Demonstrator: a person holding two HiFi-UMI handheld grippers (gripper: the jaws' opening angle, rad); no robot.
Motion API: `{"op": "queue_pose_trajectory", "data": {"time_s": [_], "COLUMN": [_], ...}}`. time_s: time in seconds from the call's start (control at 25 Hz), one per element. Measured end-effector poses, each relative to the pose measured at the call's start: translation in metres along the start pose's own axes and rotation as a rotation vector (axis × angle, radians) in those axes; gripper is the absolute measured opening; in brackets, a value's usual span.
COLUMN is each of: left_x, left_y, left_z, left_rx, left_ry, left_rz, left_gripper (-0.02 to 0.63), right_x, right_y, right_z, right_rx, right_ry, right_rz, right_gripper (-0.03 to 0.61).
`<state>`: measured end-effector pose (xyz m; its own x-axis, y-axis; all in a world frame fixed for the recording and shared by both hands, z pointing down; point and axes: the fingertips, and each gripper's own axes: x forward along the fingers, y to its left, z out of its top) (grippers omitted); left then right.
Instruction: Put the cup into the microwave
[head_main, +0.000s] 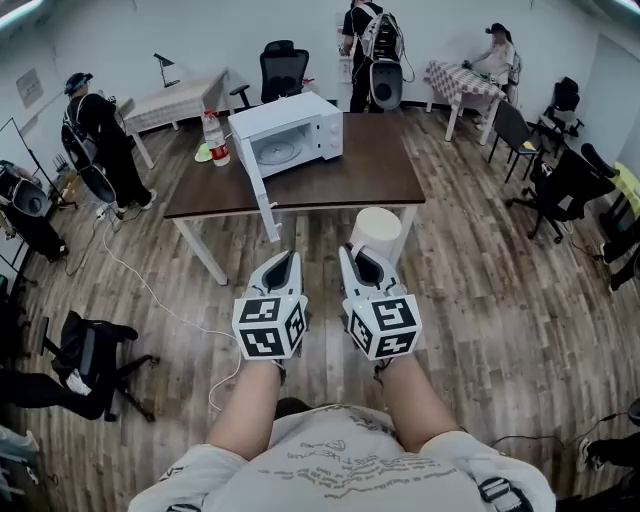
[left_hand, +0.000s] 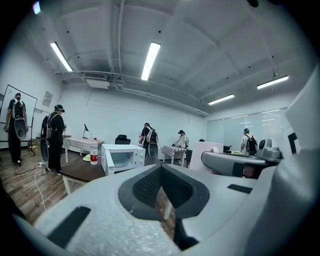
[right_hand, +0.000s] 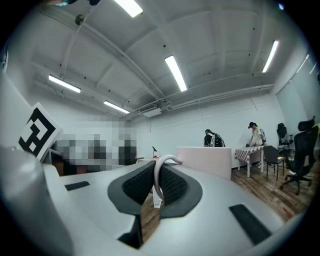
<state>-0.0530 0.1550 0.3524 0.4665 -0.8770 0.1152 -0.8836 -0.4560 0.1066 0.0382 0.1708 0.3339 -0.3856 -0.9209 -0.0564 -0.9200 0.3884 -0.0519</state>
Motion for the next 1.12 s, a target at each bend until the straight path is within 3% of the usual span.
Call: {"op": "queue_pose_trajectory", "data": {"time_s": [0.52,1.12], "left_x": [0.051,0.179], "left_y": [-0.006,0.034], "left_z": [-0.016,0.001], "left_rx": [0.000,-0.012], "left_ry": [0.032,0.020], "left_rz": [-0.009,-0.034], "left_gripper": [0.014,0.014], "right_x": [0.025,0.136], "right_y": [-0.029,-0.091], "right_z": [-0.018,-0.028], "right_rx": [-0.004,-0.034], "right_ry": [0.027,0.040], "right_rz": [0.039,0.072], "right_gripper": [0.031,0.031]}}
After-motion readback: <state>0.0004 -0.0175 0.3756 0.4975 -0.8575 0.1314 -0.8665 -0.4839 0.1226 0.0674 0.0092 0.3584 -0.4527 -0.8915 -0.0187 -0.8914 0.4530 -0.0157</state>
